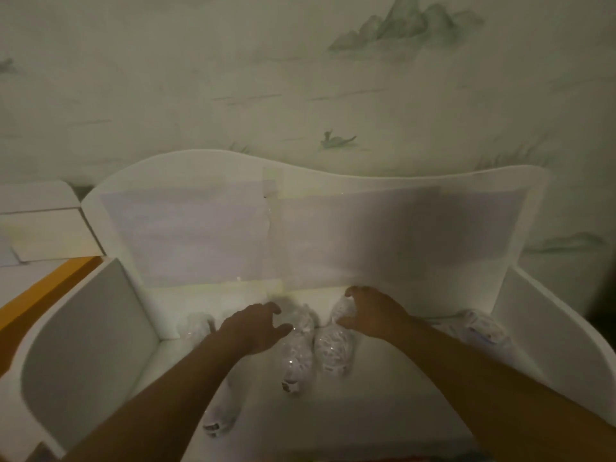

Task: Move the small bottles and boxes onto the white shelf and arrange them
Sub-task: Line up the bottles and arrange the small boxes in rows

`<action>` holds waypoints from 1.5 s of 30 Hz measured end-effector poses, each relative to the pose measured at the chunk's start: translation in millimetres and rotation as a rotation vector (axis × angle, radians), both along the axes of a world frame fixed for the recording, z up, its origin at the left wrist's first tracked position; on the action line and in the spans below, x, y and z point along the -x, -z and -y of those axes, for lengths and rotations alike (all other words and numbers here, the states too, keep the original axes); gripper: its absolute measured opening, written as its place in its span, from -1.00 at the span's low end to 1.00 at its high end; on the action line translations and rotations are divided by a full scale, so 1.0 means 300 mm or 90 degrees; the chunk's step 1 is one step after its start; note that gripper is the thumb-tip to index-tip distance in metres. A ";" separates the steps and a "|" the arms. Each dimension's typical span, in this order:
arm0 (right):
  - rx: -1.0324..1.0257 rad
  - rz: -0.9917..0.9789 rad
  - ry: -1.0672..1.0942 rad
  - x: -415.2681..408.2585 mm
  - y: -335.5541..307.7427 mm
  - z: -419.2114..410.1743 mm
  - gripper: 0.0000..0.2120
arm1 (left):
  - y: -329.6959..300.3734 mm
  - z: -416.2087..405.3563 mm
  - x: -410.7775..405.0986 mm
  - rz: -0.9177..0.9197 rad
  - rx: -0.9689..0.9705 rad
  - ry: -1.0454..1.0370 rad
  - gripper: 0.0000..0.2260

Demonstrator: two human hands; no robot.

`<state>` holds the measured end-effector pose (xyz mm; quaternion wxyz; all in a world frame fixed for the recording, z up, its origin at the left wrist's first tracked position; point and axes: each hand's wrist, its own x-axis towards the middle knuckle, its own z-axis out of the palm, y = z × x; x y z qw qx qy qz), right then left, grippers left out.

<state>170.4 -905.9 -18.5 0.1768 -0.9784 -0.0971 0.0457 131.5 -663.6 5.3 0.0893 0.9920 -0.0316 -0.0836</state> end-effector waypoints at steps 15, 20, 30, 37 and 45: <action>-0.049 -0.032 -0.055 -0.063 0.048 -0.037 -0.43 | 0.073 -0.011 -0.132 0.045 -0.033 0.069 -0.56; -0.041 -0.066 -0.152 -0.074 0.040 -0.050 -0.49 | 0.075 -0.025 -0.147 0.079 -0.038 0.078 -0.57; -0.003 -0.022 -0.161 -0.040 0.049 -0.018 -0.41 | 0.055 -0.036 -0.123 0.101 -0.075 0.108 -0.46; 0.010 0.045 -0.154 0.071 -0.047 -0.043 -0.53 | -0.053 0.047 -0.014 -0.043 0.087 0.236 -0.55; 0.082 -0.030 -0.218 0.192 -0.048 -0.061 -0.41 | 0.034 0.083 0.055 -0.063 -0.119 0.281 -0.31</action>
